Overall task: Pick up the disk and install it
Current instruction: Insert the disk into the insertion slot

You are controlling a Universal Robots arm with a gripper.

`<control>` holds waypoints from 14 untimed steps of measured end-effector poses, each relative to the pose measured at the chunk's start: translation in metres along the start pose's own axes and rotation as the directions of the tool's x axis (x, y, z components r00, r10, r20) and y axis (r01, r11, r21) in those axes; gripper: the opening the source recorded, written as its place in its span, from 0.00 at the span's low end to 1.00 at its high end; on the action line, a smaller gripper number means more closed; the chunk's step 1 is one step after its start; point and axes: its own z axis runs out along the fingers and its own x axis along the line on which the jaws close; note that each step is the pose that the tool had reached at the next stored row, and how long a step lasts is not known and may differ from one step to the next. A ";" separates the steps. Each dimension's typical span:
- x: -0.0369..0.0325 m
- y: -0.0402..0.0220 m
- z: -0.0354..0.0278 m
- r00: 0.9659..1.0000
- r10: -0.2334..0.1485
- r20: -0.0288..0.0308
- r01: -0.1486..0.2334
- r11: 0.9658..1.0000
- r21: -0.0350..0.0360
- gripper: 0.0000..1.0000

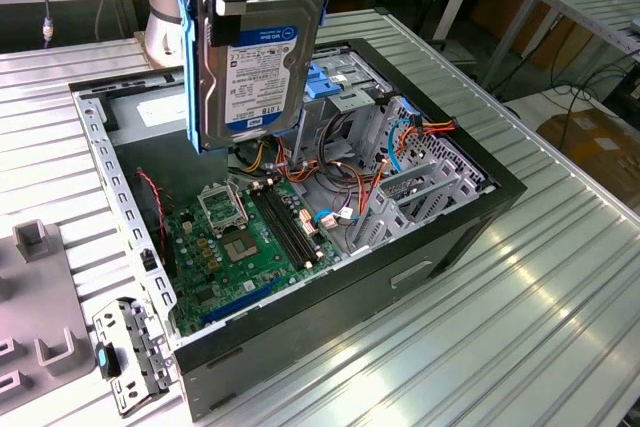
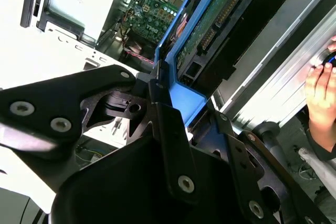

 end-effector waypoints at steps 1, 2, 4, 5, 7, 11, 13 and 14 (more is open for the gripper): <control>-0.0001 -0.0012 0.0000 1.000 0.000 0.000 0.000 1.000 0.000 0.37; -0.0002 -0.0041 0.0000 1.000 0.000 0.000 0.000 1.000 0.000 0.37; -0.0004 -0.0115 0.0001 1.000 0.000 0.000 0.000 1.000 0.000 0.37; -0.0005 -0.0153 0.0001 1.000 0.000 -0.001 0.000 1.000 0.000 0.37; -0.0007 -0.0199 0.0002 1.000 0.000 0.000 0.000 1.000 0.000 0.37; -0.0010 -0.0326 0.0003 1.000 0.000 -0.001 0.000 1.000 0.000 0.37; -0.0011 -0.0329 0.0003 1.000 0.000 0.000 0.000 1.000 0.000 0.37; -0.0011 -0.0330 0.0003 1.000 0.000 -0.001 0.000 1.000 0.000 0.37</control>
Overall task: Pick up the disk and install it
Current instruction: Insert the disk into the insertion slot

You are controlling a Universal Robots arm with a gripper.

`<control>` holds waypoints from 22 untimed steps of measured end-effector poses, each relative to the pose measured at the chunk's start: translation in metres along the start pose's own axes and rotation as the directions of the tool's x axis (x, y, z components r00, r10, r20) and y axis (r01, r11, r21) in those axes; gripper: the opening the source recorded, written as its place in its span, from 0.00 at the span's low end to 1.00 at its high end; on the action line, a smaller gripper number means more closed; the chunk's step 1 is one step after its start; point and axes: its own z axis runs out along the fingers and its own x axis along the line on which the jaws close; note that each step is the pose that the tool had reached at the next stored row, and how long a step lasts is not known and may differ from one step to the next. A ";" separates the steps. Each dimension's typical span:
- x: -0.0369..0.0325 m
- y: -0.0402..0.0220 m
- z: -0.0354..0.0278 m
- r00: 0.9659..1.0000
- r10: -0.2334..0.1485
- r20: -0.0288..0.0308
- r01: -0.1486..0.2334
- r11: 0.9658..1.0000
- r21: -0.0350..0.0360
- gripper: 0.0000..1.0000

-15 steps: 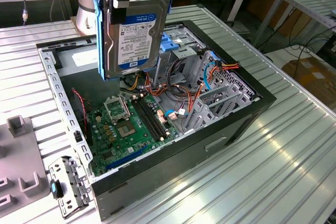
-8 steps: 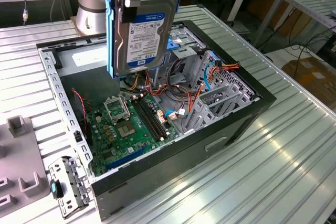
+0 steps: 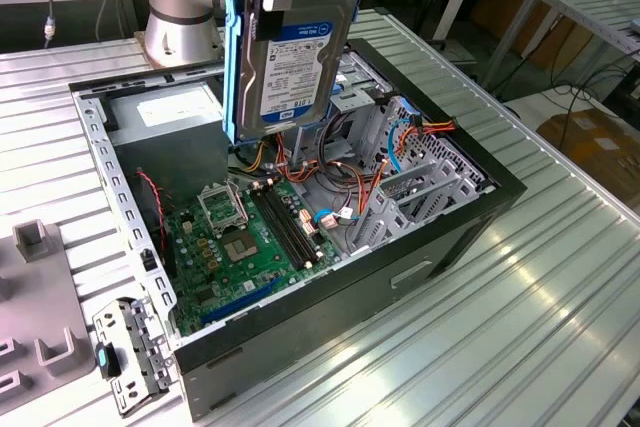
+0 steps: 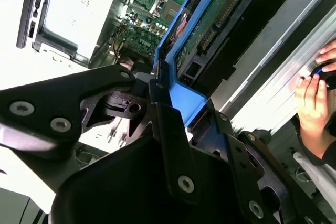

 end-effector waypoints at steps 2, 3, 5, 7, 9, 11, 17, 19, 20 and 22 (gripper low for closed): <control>0.0000 -0.0001 0.0000 1.000 0.000 0.000 0.000 1.000 0.000 0.37; 0.0000 -0.0001 0.0000 1.000 0.000 0.000 0.000 1.000 0.000 0.37; 0.0000 -0.0002 0.0000 1.000 0.000 0.000 0.000 1.000 0.000 0.37; 0.0000 -0.0002 0.0000 1.000 0.000 0.000 0.000 1.000 0.000 0.37; 0.0008 -0.0003 0.0000 1.000 0.000 0.000 0.000 1.000 0.000 0.37; 0.0022 -0.0003 0.0000 1.000 0.000 0.000 0.000 1.000 0.000 0.37; 0.0264 -0.0013 0.0022 1.000 0.000 0.000 0.000 1.000 0.000 0.37; 0.0317 -0.0020 0.0032 1.000 0.000 0.000 0.000 1.000 0.000 0.37; 0.0334 -0.0025 0.0035 1.000 0.000 0.000 0.000 1.000 0.000 0.37; 0.0352 -0.0063 0.0043 1.000 0.000 0.000 0.000 1.000 0.000 0.37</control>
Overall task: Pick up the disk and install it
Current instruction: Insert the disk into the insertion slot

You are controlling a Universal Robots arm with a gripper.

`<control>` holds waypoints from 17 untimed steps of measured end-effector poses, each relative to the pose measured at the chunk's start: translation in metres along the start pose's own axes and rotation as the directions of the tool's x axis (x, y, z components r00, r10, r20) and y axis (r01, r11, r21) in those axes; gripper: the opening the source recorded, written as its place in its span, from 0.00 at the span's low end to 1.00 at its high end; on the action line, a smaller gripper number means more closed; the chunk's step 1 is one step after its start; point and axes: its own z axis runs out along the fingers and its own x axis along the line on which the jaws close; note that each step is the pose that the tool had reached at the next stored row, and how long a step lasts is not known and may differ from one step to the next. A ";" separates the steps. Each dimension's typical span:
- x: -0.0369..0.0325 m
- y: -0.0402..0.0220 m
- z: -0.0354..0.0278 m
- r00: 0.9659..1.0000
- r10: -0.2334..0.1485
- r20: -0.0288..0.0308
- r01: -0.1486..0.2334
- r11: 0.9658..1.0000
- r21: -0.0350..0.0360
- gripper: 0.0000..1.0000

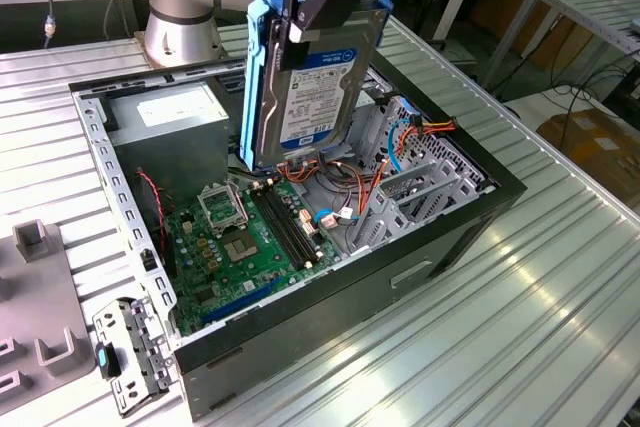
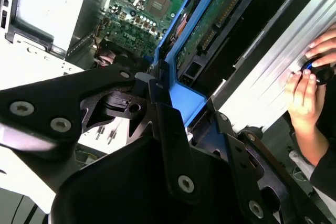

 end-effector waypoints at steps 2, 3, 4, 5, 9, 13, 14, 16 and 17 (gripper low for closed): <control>0.0001 -0.0052 0.0001 1.000 0.000 0.000 0.000 1.000 0.000 0.37; 0.0002 -0.0081 0.0003 1.000 0.000 0.000 0.000 1.000 0.000 0.37; 0.0000 -0.0132 0.0003 1.000 0.000 0.000 0.000 1.000 0.000 0.37; -0.0001 -0.0183 0.0005 1.000 0.000 0.000 0.000 1.000 0.000 0.37; -0.0005 -0.0297 0.0008 1.000 0.000 0.000 0.000 1.000 0.000 0.37; -0.0009 -0.0422 0.0010 1.000 0.000 0.000 0.000 1.000 0.000 0.37; -0.0010 -0.0454 0.0010 1.000 0.000 0.000 0.000 1.000 0.000 0.37; -0.0013 -0.0539 0.0012 1.000 0.000 0.000 0.000 1.000 0.000 0.37; -0.0012 -0.0582 0.0014 1.000 0.000 0.000 0.000 1.000 0.000 0.37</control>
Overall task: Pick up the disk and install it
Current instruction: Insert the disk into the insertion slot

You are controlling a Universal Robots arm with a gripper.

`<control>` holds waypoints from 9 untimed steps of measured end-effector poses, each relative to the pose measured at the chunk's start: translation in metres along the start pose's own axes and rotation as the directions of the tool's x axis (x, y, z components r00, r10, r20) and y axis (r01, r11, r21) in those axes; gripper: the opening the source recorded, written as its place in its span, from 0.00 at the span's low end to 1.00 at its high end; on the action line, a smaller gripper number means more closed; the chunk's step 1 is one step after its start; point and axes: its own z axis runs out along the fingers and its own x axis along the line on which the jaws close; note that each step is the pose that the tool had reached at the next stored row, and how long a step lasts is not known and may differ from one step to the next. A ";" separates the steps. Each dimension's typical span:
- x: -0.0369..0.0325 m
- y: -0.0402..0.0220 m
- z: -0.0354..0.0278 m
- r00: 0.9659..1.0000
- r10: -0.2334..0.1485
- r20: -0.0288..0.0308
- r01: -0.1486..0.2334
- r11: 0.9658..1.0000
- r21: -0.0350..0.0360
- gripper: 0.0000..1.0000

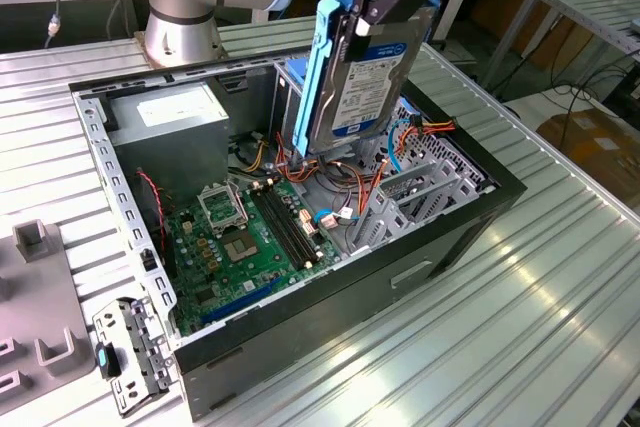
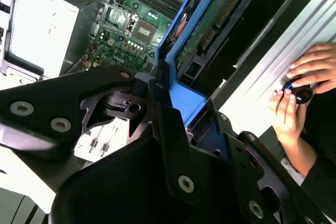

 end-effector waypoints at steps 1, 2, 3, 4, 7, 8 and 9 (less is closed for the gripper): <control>0.0007 -0.0027 0.0002 1.000 0.000 0.000 0.000 1.000 0.000 0.37; 0.0016 -0.0045 0.0003 1.000 0.000 0.000 0.000 1.000 0.000 0.37; 0.0029 -0.0062 0.0004 1.000 0.000 0.000 0.000 1.000 0.000 0.37; 0.0058 -0.0088 0.0007 1.000 0.000 0.000 0.000 1.000 -0.001 0.37; 0.0207 -0.0254 0.0018 1.000 0.000 0.000 0.000 1.000 -0.005 0.37; 0.0221 -0.0296 0.0022 1.000 0.000 0.000 0.000 1.000 -0.006 0.37; 0.0228 -0.0327 0.0024 1.000 0.000 0.000 0.000 1.000 -0.007 0.37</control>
